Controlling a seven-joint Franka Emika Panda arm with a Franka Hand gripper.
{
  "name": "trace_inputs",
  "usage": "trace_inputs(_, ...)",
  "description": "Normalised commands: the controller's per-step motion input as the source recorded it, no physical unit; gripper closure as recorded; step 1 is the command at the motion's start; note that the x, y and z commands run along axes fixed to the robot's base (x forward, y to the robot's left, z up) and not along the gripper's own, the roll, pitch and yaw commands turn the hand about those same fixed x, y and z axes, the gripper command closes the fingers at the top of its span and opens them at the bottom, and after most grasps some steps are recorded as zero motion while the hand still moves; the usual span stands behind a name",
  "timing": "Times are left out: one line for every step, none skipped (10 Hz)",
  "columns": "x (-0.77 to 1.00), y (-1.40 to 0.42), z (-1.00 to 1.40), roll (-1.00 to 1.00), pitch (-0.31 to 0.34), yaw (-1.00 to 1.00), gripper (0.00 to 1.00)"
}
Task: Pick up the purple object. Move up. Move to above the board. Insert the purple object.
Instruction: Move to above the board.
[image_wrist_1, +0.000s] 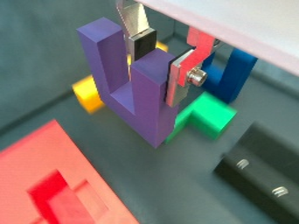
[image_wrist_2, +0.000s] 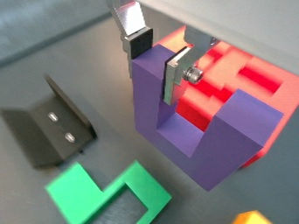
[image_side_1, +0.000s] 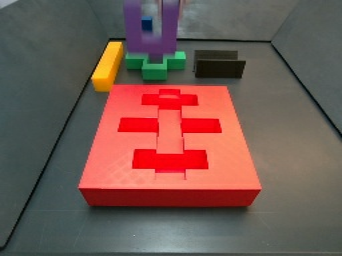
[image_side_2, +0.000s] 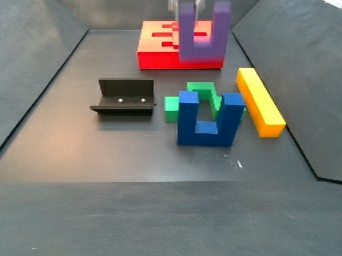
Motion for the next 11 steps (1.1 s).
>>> trace_inputs(-0.06,-0.01,1.4,0.0,0.013,0.0,1.0)
trace_inputs(-0.03,0.01,1.4,-0.03,0.018,0.0,1.0)
trace_inputs(0.03,0.01,0.78,-0.03,0.064,-0.01,1.0)
trace_inputs(0.03,0.01,0.53,-0.03,0.084,0.0,1.0)
trace_inputs(0.04,0.01,0.17,-0.04,0.066,0.0,1.0)
trace_inputs(0.0,-1.4,0.32,0.0,0.111,-0.25,1.0)
trace_inputs(-0.01,-1.4,0.3,0.04,0.091,-0.21,1.0)
trace_inputs(0.0,-1.4,0.31,0.07,0.088,-0.1,1.0)
trace_inputs(0.03,-1.4,0.31,0.02,0.088,-0.06,1.0)
trace_inputs(0.07,-1.4,0.31,0.02,0.106,-0.02,1.0)
trace_inputs(0.07,-0.67,0.16,0.02,0.134,-0.01,1.0)
